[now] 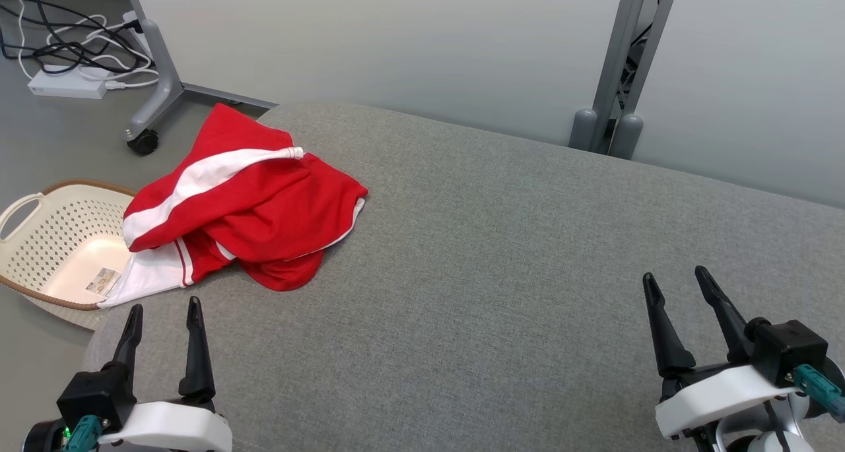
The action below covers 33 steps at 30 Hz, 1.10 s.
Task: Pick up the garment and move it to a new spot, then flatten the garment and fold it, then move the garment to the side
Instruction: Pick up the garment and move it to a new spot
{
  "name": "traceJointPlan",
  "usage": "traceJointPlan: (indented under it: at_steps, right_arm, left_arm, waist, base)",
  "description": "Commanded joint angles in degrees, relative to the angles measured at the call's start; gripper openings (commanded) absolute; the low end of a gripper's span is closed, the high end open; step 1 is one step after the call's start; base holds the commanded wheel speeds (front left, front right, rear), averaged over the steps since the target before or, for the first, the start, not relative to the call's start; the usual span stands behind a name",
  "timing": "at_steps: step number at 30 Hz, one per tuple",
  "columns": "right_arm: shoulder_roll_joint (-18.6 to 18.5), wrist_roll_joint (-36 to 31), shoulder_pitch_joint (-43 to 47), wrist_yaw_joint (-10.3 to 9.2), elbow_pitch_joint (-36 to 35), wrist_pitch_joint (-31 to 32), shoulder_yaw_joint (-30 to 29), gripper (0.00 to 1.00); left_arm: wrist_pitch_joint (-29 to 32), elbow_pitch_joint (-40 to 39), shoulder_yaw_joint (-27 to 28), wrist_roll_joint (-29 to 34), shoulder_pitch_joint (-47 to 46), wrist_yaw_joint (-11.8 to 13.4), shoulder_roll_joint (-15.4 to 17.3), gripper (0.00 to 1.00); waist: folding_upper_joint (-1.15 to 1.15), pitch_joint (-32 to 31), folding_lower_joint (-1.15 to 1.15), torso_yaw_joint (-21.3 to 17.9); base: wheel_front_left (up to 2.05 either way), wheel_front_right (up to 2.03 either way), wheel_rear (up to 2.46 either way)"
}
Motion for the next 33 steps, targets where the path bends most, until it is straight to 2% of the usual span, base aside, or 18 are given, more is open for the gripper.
traceJointPlan:
  at_steps: [1, 10, 18, 19, 21, 22, 25, 33]
  right_arm:
    - [-0.3, 0.1, 0.1, -0.02, 0.0, -0.4, -0.2, 1.0]
    - [-0.3, 0.3, -0.4, -0.02, -0.5, -0.4, -0.4, 1.0]
    - [-0.3, -0.2, -1.4, -0.02, -2.3, 0.2, 0.2, 1.0]
    - [-0.3, -0.1, -1.7, -0.02, -3.4, 0.3, 0.9, 1.0]
    - [-0.3, 0.0, -1.9, -0.02, -4.0, 0.5, 1.3, 1.0]
    - [-0.3, -0.1, -2.3, -0.02, -5.2, 0.5, 1.6, 1.0]
    - [-0.3, -0.4, -2.8, -0.02, -6.3, 1.0, 2.3, 1.0]
    - [-0.3, -2.0, -5.0, -0.02, -10.2, 2.8, 3.8, 1.0]
  left_arm:
    - [0.0, -0.4, 0.1, -0.3, 0.1, 0.3, 0.4, 1.0]
    - [0.5, -2.7, -0.6, -0.5, -3.2, 0.5, 0.7, 1.0]
    - [3.2, -4.1, 0.1, -1.2, -15.4, -0.5, 3.5, 1.0]
    - [4.4, -2.5, 0.7, -1.7, -19.4, -0.9, 4.9, 1.0]
    - [5.1, -1.3, 1.1, -2.3, -21.4, -1.2, 5.5, 1.0]
    - [6.2, 1.9, 1.6, -3.0, -24.9, -1.9, 6.7, 1.0]
    - [7.4, 5.6, 2.1, -4.4, -28.1, -2.6, 7.5, 1.0]
    - [11.7, 26.1, 3.5, -8.8, -39.5, -6.0, 10.8, 1.0]
  waist:
    - [0.0, 0.0, 0.0, 0.0]
    - [0.0, 0.8, 0.0, 0.3]
    - [0.0, 3.0, 0.0, -0.6]
    - [0.0, 4.1, 0.0, -1.7]
    - [0.0, 4.8, 0.0, -2.4]
    - [0.0, 6.2, 0.0, -3.8]
    - [0.0, 7.8, 0.0, -5.3]
    - [0.0, 14.5, 0.0, -9.8]
  base:
    - [0.0, 0.0, 0.0]
    - [0.0, 0.0, 0.0]
    - [0.0, 0.0, 0.0]
    - [0.0, 0.0, 0.0]
    - [0.0, 0.0, 0.0]
    - [0.0, 0.0, 0.0]
    - [0.0, 0.0, 0.0]
    - [0.0, 0.0, 0.0]
